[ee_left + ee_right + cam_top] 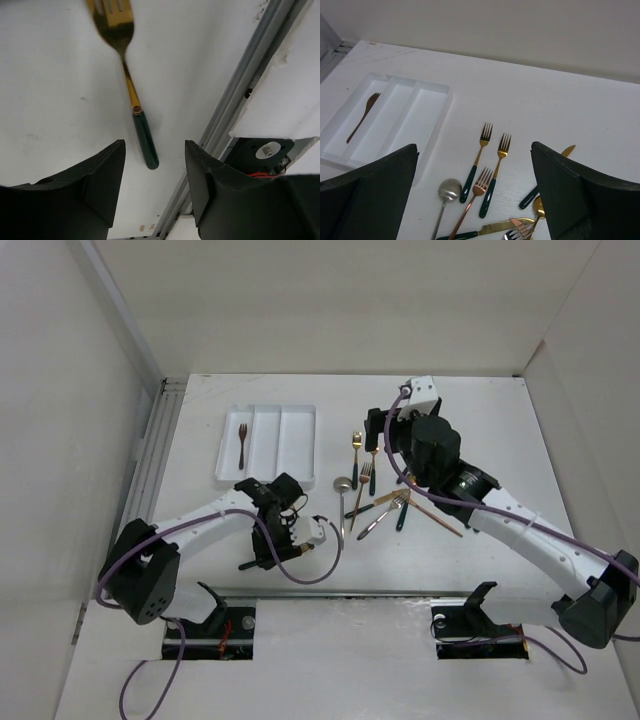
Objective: Sort the eating utensils into containers
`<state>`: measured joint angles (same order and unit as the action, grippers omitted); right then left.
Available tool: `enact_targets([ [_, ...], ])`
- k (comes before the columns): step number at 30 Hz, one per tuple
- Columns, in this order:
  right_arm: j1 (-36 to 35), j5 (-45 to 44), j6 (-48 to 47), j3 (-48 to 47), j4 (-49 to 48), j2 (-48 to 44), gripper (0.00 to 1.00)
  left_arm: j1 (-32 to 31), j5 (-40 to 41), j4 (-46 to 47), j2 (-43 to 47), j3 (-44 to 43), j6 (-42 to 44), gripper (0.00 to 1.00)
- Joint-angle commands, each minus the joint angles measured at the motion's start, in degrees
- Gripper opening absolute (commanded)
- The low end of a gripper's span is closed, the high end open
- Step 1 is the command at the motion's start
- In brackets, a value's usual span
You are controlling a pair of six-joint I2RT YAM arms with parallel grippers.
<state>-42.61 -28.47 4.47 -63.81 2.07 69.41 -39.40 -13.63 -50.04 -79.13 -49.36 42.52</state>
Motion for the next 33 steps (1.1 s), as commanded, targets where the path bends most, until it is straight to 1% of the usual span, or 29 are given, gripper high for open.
enact_targets([
  [1,-0.98,-0.71,2.65,-0.61,0.57,-1.12,1.00,-2.52,0.88,-0.58,-0.14,2.08,-2.36,0.48],
  [4,-0.98,-2.29,3.17,0.71,0.57,-1.12,1.00,-3.32,4.73,3.45,-3.12,2.60,-7.52,0.48],
  [5,-0.98,-3.25,3.18,0.71,0.57,-1.12,1.00,-3.93,8.14,4.42,-4.00,2.61,-8.67,0.48],
  [6,-0.98,-3.87,3.18,0.71,0.57,-1.12,1.00,-3.93,9.57,5.91,-4.88,2.61,-9.73,0.48],
  [8,-0.98,-4.40,3.18,1.23,0.57,-1.12,1.00,-3.93,11.86,6.79,-7.51,2.61,-11.84,0.48],
  [10,-0.98,-5.01,3.18,1.23,0.57,-1.64,1.00,-3.93,13.53,7.85,-10.23,2.61,-13.42,0.45],
  [13,-0.98,-5.02,3.18,1.85,0.57,-1.64,1.00,-3.93,15.29,8.99,-11.66,2.61,-14.05,0.41],
  [16,-0.98,-5.55,3.18,2.38,0.57,-1.64,1.00,-3.93,15.30,10.31,-12.27,4.09,-14.05,0.32],
  [17,-0.98,-6.24,3.18,2.38,0.57,-1.64,1.00,-3.93,14.60,10.31,-12.27,4.71,-14.05,0.32],
  [18,-0.98,-6.25,3.18,2.38,0.57,-1.64,1.00,-4.54,14.59,10.31,-12.27,4.72,-14.05,0.24],
  [21,-0.98,-6.86,3.18,2.38,0.57,-2.69,1.00,-4.55,13.36,11.54,-13.32,4.72,-14.57,0.03],
  [22,-0.98,-7.47,3.18,2.38,0.57,-2.70,1.00,-4.55,11.97,11.55,-13.33,4.72,-14.57,0.00],
  [25,-0.98,-8.00,3.18,2.38,0.57,-2.70,1.00,-5.08,8.63,10.15,-12.63,2.87,-15.80,0.00],
  [28,-0.98,-8.01,3.18,2.38,0.57,-3.23,1.00,-5.08,8.62,8.83,-9.74,2.17,-15.80,0.00],
  [30,-0.98,-8.62,3.18,2.38,0.57,-3.23,1.00,-5.08,8.62,7.60,-5.87,0.24,-16.33,0.00],
  [32,-0.98,-9.24,3.18,2.38,0.57,-3.23,1.00,-3.76,8.62,5.66,-1.75,-1.69,-16.33,0.00],
  [33,-0.98,-9.85,3.18,2.38,0.57,-3.23,1.00,-2.02,7.75,5.05,-0.51,-4.40,-16.33,0.00],
])
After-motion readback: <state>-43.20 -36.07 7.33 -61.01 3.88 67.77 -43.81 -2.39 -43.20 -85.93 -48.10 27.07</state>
